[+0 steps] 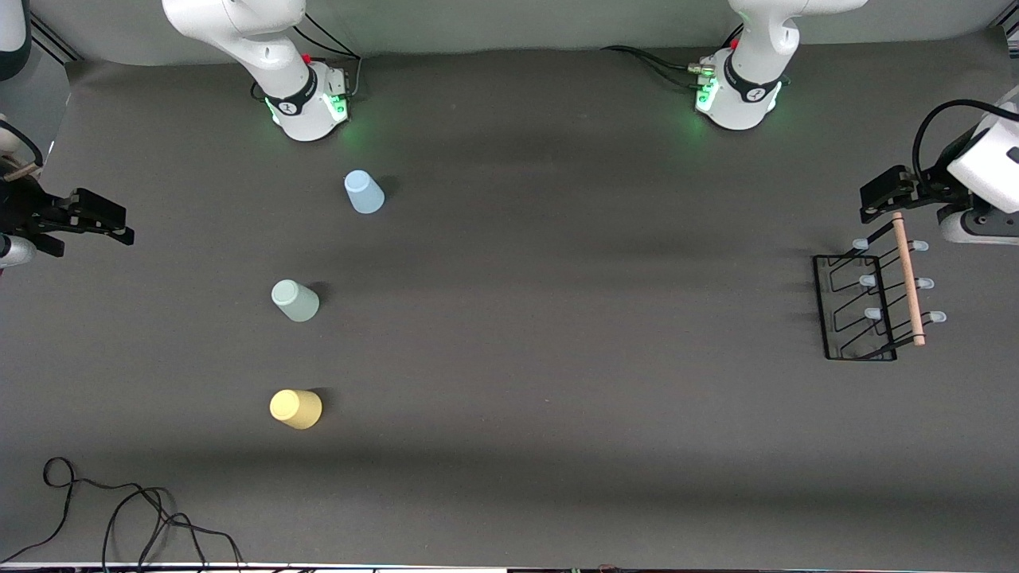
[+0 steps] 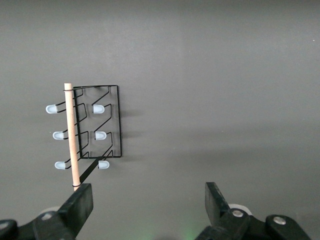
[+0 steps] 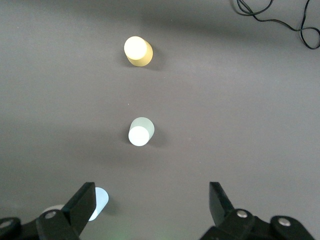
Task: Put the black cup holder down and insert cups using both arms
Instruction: 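Move the left gripper down over the black wire rack's wooden dowel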
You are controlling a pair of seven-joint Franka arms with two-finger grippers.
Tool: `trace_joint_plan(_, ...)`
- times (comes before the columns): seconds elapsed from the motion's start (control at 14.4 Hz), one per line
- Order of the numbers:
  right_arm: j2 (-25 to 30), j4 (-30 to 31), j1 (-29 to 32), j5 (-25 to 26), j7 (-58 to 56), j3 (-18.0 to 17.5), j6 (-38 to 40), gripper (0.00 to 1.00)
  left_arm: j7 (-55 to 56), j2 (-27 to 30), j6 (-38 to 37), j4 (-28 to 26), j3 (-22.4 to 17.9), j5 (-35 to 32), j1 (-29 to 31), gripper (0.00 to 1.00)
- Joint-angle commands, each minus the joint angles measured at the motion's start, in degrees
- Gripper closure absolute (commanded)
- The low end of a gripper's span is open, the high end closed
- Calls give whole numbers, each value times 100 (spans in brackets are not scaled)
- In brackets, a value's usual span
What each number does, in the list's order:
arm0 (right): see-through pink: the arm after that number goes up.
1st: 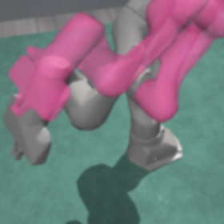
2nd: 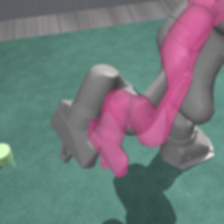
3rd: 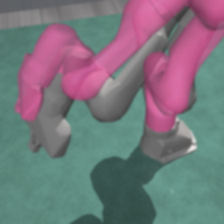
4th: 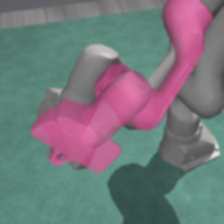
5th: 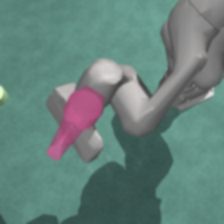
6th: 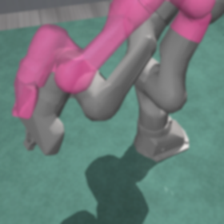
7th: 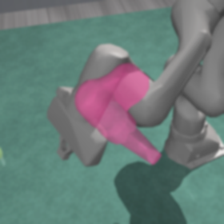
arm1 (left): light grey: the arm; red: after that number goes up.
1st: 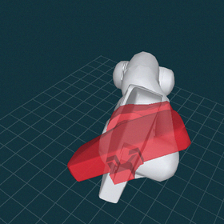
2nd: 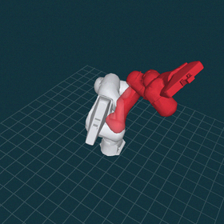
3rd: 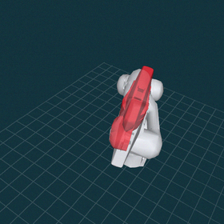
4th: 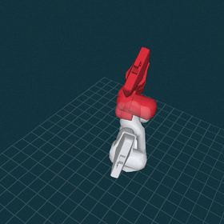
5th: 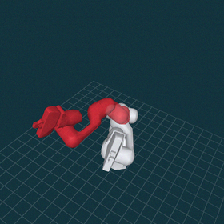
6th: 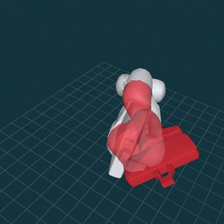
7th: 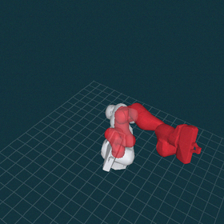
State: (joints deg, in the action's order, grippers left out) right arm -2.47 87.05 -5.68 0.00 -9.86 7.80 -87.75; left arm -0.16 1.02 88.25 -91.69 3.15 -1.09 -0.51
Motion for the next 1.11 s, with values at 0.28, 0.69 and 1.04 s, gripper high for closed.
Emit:
trace_joint_plan(0.28, 176, 207, -21, -70, 98, 29, -93, 0, -72, -23, -44, 63, -51, 56, -45, 0)
trace_joint_plan(0.69, 176, 207, -12, -79, 98, 38, -93, 0, -1139, 380, -10, -577, -332, 48, 453, 0)
trace_joint_plan(1.04, 176, 216, -12, -88, 107, 46, -93, 0, -2803, 828, 96, -1201, -359, 48, 1728, 0)
